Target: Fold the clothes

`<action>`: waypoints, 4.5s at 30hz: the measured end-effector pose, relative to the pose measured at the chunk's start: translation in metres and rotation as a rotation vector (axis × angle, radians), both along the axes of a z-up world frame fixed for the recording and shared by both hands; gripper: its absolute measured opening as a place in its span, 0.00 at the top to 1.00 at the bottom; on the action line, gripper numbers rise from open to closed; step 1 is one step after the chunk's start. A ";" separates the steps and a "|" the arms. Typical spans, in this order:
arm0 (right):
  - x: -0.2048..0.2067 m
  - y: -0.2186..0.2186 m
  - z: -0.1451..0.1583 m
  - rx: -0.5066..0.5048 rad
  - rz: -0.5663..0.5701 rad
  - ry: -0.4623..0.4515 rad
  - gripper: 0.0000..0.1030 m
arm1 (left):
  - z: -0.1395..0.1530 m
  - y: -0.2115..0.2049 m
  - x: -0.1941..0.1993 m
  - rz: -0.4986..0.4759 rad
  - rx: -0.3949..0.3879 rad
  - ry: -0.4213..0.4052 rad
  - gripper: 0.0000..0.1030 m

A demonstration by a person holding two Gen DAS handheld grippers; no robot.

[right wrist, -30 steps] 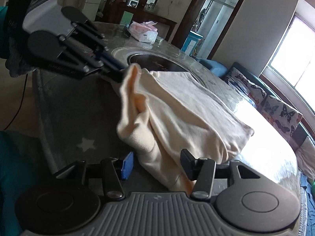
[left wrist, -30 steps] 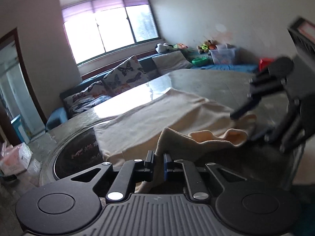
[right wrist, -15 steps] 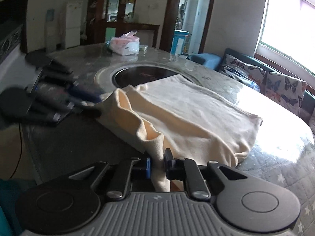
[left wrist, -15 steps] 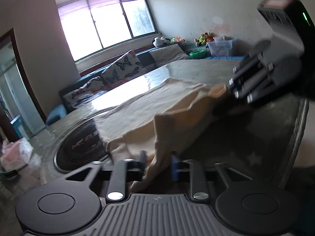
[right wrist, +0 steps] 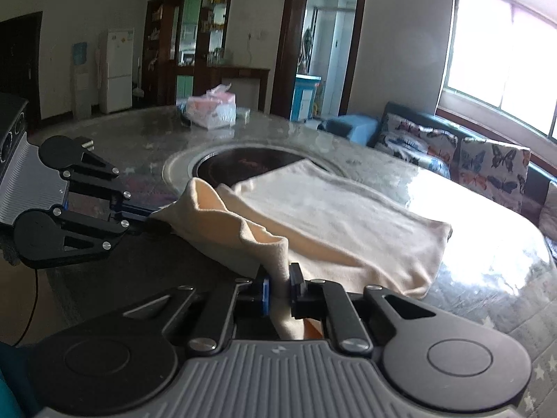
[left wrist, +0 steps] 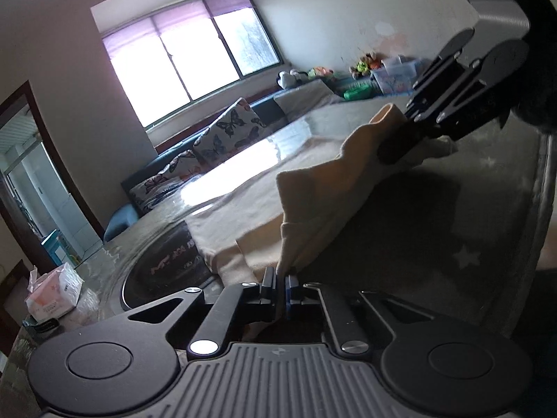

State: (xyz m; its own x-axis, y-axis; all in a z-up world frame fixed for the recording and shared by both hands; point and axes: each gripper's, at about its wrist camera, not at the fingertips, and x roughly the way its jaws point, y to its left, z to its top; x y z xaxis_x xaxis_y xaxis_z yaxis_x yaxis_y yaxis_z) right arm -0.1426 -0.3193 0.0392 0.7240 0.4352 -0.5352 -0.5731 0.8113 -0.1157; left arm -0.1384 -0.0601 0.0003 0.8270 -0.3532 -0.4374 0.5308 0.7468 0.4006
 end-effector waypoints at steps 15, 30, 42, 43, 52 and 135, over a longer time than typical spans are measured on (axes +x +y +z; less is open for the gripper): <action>-0.088 -0.009 0.049 0.002 0.114 -0.017 0.91 | 0.049 0.022 -0.081 -0.052 -0.063 -0.023 0.95; -0.037 -0.013 0.077 0.009 0.059 -0.011 0.91 | 0.068 0.005 0.005 -0.002 -0.111 -0.069 0.95; 0.097 -0.009 0.037 -0.007 -0.102 0.058 0.90 | 0.028 -0.032 0.138 0.163 -0.062 0.062 0.91; 0.107 -0.008 0.027 -0.008 -0.127 0.077 0.88 | 0.022 -0.033 0.145 0.177 -0.058 0.079 0.89; 0.116 -0.032 -0.003 0.063 -0.306 0.108 0.82 | 0.024 -0.020 0.147 0.252 -0.094 0.095 0.79; 0.045 -0.044 -0.003 0.109 -0.188 0.124 0.63 | 0.029 -0.017 0.080 0.054 -0.270 0.224 0.49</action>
State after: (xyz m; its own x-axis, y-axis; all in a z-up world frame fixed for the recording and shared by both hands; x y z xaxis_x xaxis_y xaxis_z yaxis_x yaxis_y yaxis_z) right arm -0.0978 -0.3636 0.0362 0.7295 0.3593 -0.5820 -0.4155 0.9087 0.0403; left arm -0.0580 -0.0772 0.0298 0.7419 -0.4389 -0.5068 0.5396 0.8396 0.0629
